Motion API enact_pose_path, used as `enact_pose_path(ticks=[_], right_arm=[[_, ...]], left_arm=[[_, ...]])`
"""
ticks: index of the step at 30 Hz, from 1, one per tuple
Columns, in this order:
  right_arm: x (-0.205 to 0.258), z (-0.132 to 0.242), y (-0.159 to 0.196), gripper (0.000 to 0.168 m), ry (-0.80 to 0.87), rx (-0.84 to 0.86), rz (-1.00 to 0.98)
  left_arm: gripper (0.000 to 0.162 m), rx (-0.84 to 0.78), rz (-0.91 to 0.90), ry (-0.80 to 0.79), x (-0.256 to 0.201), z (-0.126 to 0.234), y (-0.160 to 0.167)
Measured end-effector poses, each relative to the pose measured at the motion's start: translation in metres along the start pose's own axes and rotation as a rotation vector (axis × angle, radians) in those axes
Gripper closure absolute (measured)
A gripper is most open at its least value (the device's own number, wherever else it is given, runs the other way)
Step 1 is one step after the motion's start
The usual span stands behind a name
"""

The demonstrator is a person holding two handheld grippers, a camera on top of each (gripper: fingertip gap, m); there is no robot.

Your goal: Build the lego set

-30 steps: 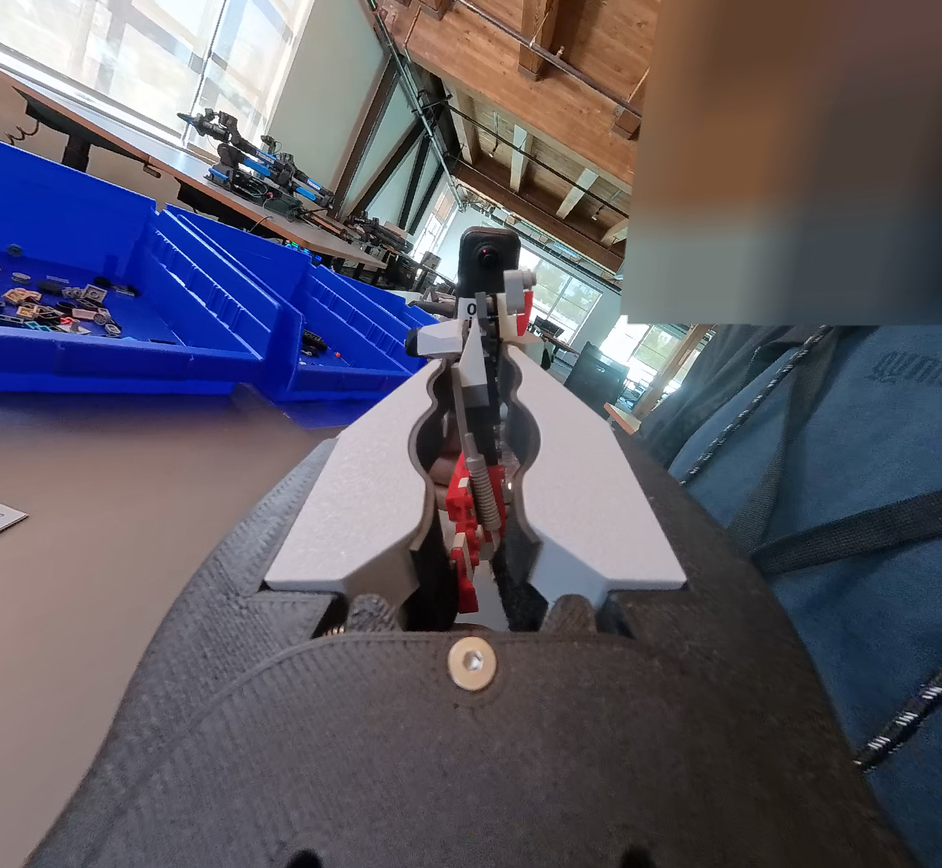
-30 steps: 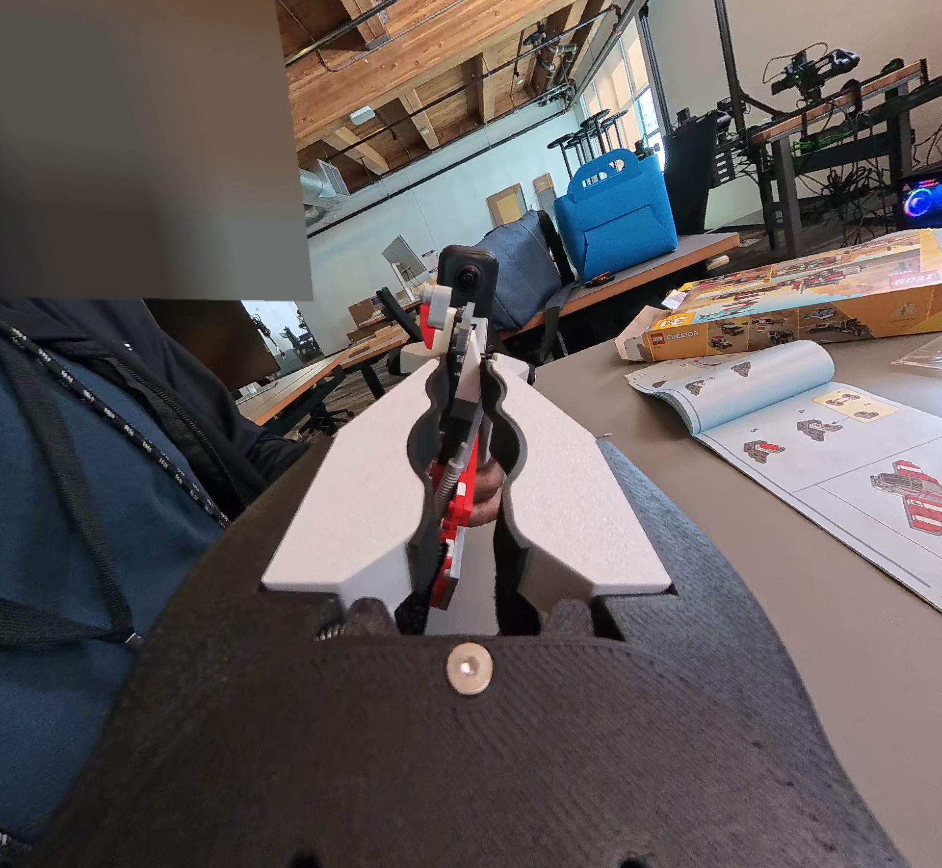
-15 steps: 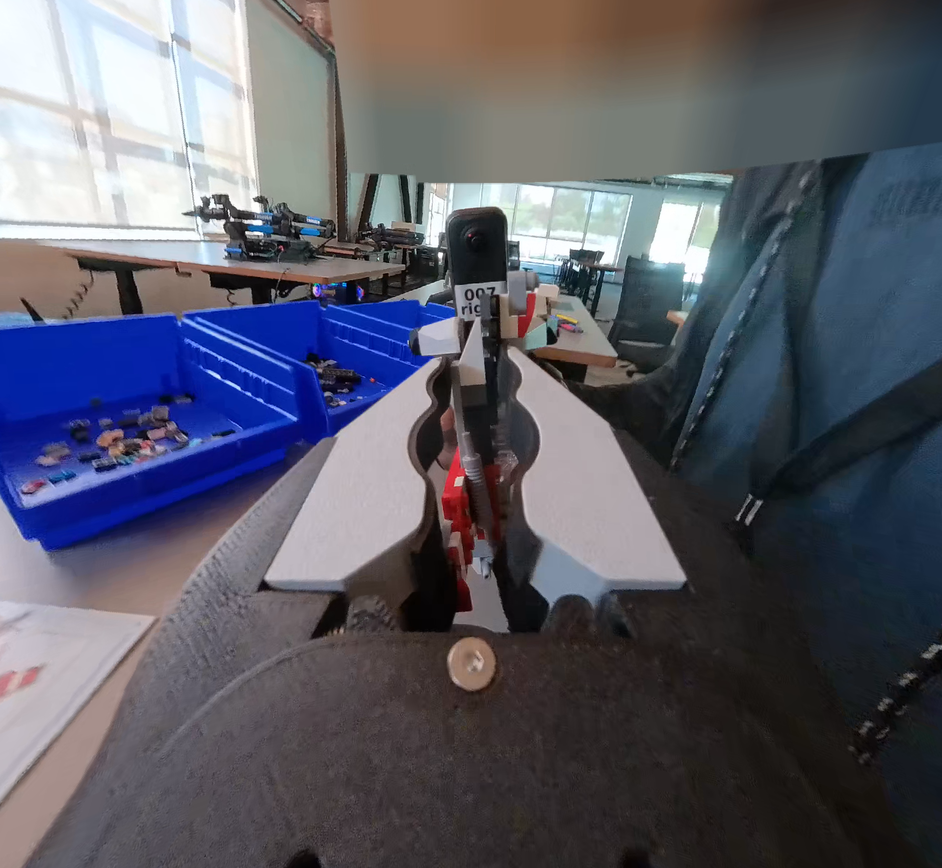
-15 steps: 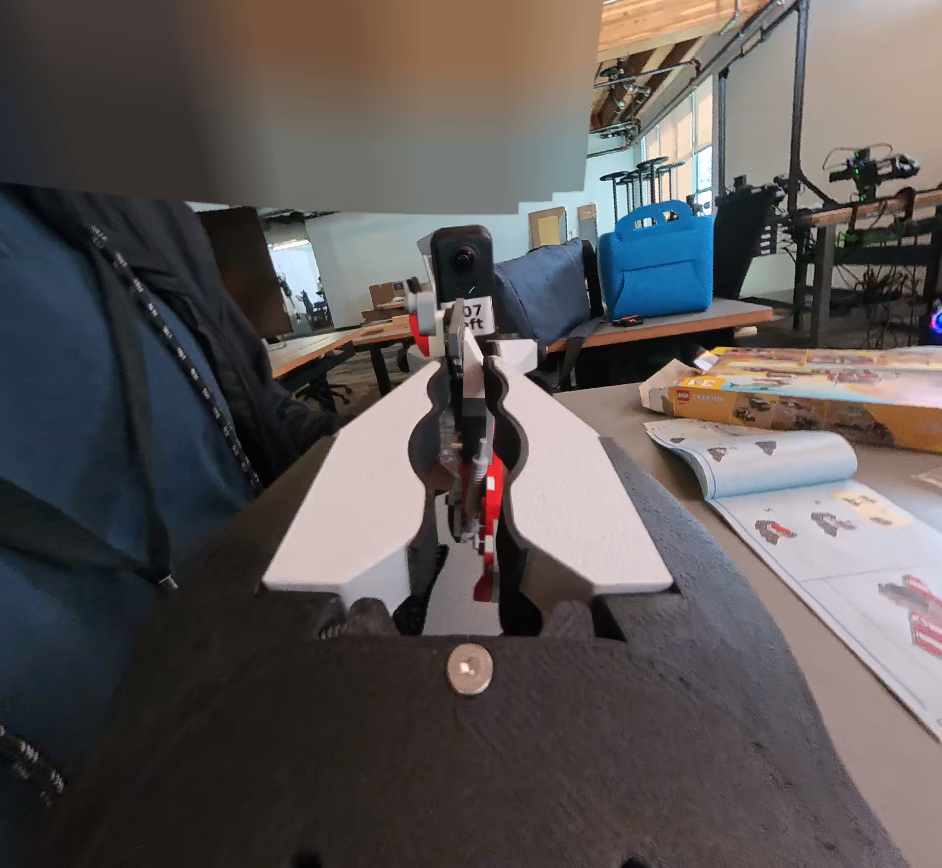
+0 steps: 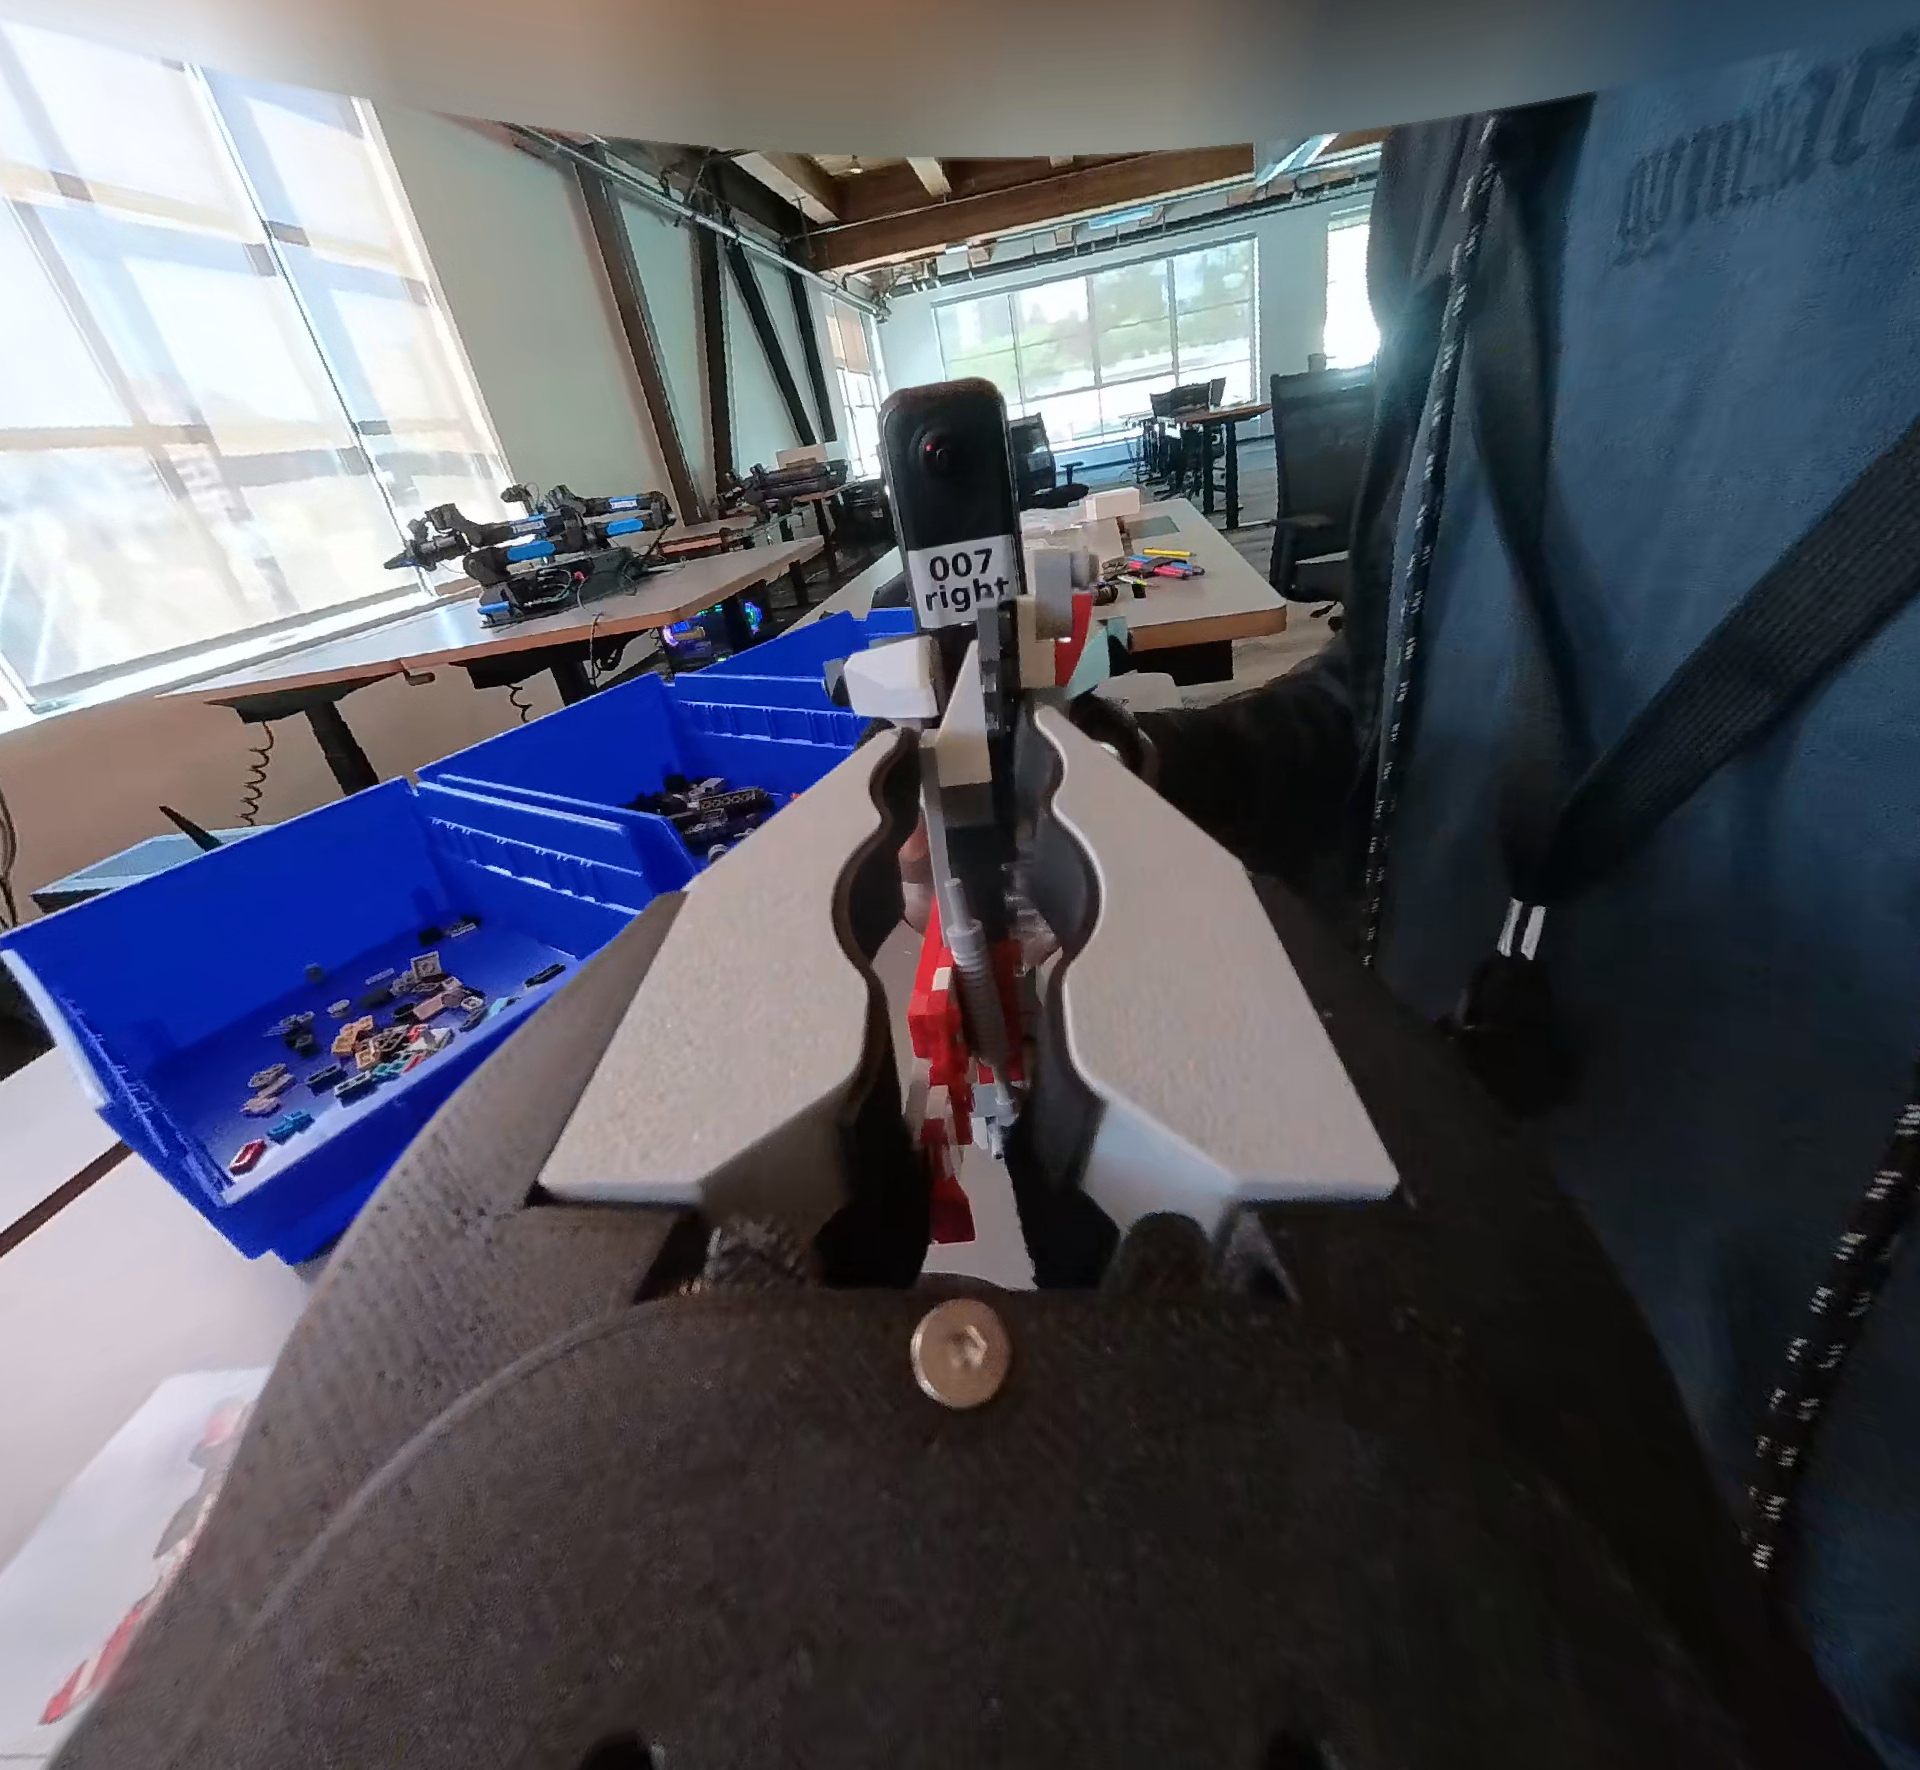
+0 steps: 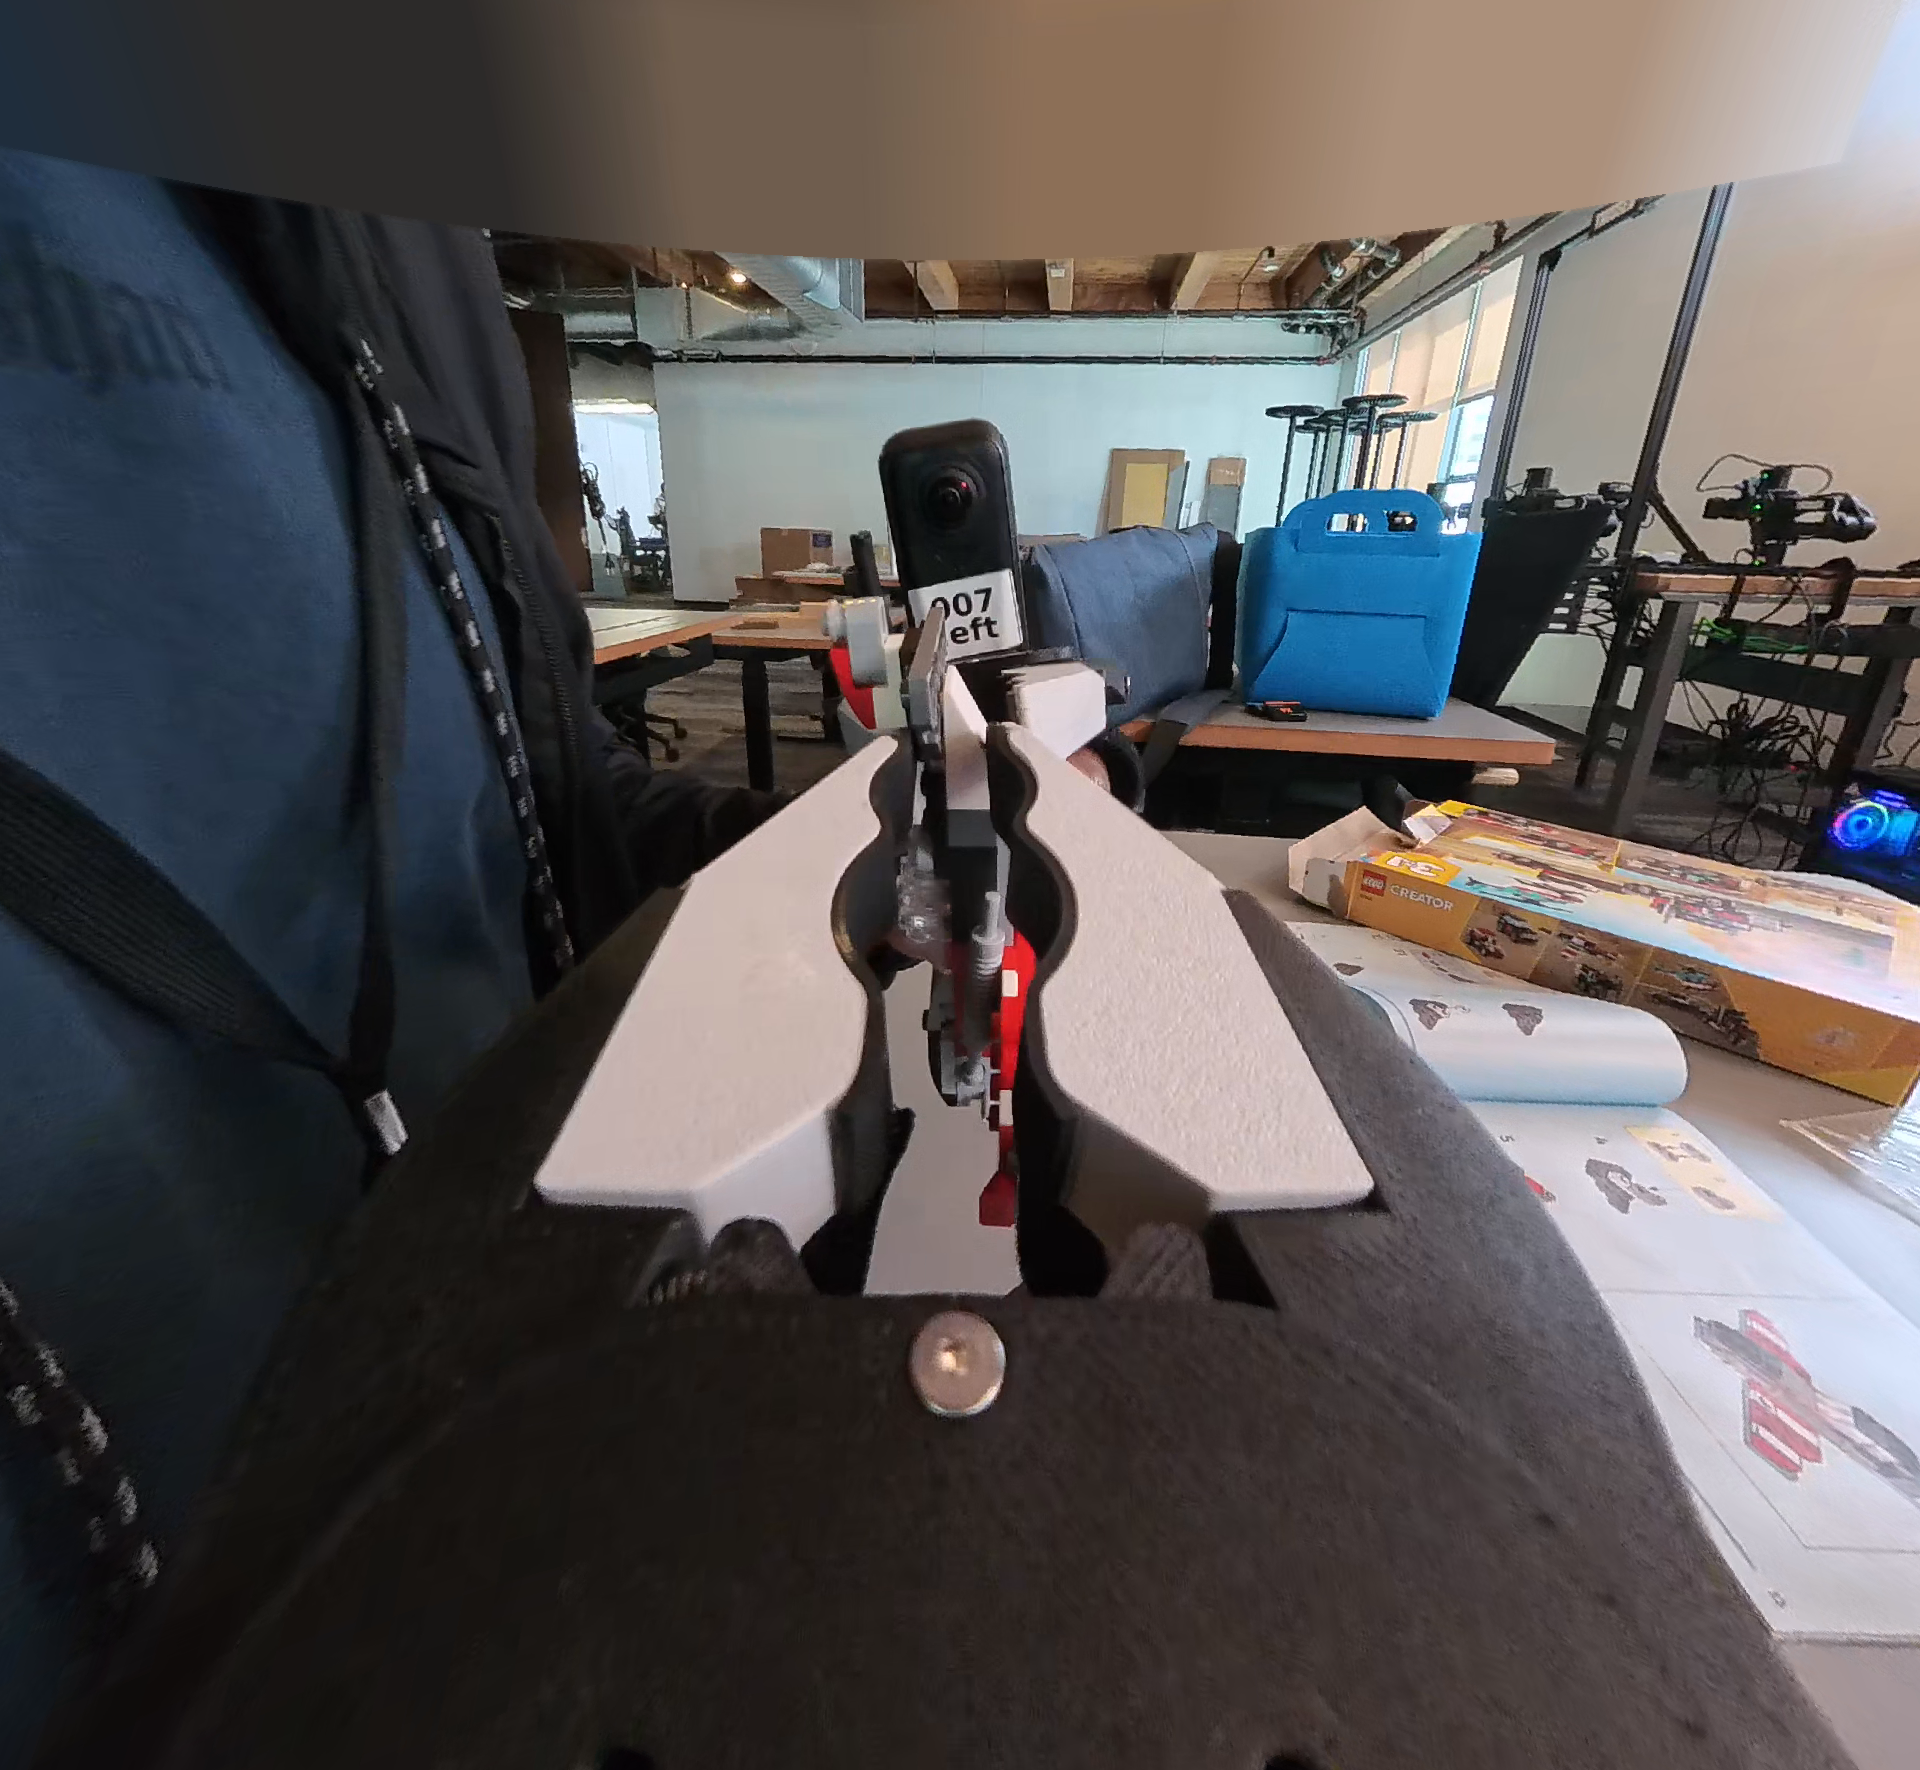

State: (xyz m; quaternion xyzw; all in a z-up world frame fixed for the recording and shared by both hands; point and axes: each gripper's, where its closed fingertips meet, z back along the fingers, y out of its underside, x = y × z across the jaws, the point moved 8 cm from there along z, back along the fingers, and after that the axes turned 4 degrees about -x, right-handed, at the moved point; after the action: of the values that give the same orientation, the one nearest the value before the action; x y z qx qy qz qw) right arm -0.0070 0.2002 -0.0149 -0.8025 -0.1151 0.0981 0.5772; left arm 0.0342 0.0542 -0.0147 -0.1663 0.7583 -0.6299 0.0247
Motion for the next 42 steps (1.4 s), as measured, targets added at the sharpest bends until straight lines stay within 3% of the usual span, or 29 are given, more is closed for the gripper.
enact_pose_path(ticks=[15, 21, 42], right_arm=[[0.000, 0.009, -0.005, 0.149, -0.022, -0.036, -0.041], [-0.002, 0.010, -0.005, 0.143, -0.024, 0.050, -0.061], [0.001, 0.001, -0.003, 0.155, -0.135, 0.172, -0.106]], left_arm=[[0.144, 0.029, 0.009, -0.006, -0.001, 0.000, 0.005], [0.145, 0.070, 0.021, -0.031, 0.000, 0.003, 0.009], [0.144, 0.101, 0.031, 0.007, -0.009, 0.002, 0.010]])
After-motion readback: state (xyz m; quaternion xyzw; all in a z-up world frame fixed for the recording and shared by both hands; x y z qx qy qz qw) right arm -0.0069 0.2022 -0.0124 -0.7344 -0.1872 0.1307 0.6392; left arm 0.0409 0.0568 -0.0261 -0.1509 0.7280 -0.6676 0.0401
